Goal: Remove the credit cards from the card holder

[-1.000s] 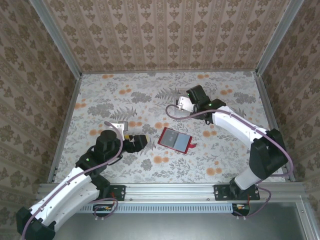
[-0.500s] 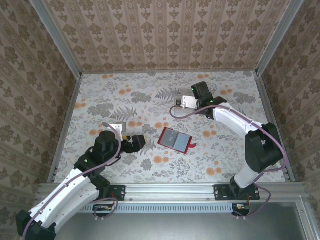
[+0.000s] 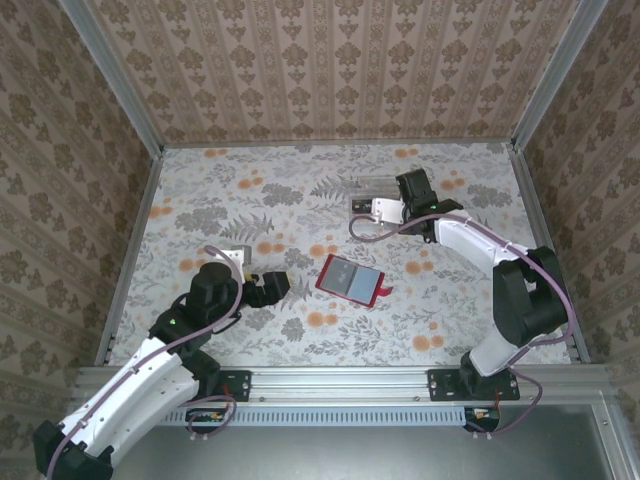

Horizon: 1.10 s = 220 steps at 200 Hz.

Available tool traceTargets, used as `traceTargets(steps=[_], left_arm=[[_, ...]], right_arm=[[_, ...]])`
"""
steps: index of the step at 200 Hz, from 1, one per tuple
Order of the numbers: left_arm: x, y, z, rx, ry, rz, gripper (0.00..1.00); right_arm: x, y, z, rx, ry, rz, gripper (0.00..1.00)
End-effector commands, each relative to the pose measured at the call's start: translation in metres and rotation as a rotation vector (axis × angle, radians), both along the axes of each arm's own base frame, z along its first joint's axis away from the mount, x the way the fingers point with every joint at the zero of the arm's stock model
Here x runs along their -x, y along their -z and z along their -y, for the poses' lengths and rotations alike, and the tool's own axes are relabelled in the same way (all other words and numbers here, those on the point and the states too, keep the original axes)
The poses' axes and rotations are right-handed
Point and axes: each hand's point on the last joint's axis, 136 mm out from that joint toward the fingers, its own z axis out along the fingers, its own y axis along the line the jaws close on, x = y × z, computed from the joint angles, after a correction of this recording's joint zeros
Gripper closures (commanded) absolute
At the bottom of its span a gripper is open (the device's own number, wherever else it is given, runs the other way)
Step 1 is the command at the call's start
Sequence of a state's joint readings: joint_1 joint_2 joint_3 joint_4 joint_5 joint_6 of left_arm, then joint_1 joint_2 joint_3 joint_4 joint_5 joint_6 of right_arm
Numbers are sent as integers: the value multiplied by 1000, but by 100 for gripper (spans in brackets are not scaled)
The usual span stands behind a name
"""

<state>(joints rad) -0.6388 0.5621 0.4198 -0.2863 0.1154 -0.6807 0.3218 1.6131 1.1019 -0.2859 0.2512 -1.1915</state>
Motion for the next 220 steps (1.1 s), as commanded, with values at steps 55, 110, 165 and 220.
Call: traceTargets(steps=[55,110,165,220], left_arm=[[-3,7,-4,-11,-27,-25,0],[-3,7,-5,-13,-31,-29,0],[-4,8,-6,-19,-33,-35,0],[-5,10,-4,-15,-28,-43,0]], right_arm=[[-10,-16,-8,-67,-51,62,100],[-21,-12,-10,-64,-43,61,100],[-29,-7,-8,-42,-33,54,100],[-23,-12,0,-50,-25,64,100]])
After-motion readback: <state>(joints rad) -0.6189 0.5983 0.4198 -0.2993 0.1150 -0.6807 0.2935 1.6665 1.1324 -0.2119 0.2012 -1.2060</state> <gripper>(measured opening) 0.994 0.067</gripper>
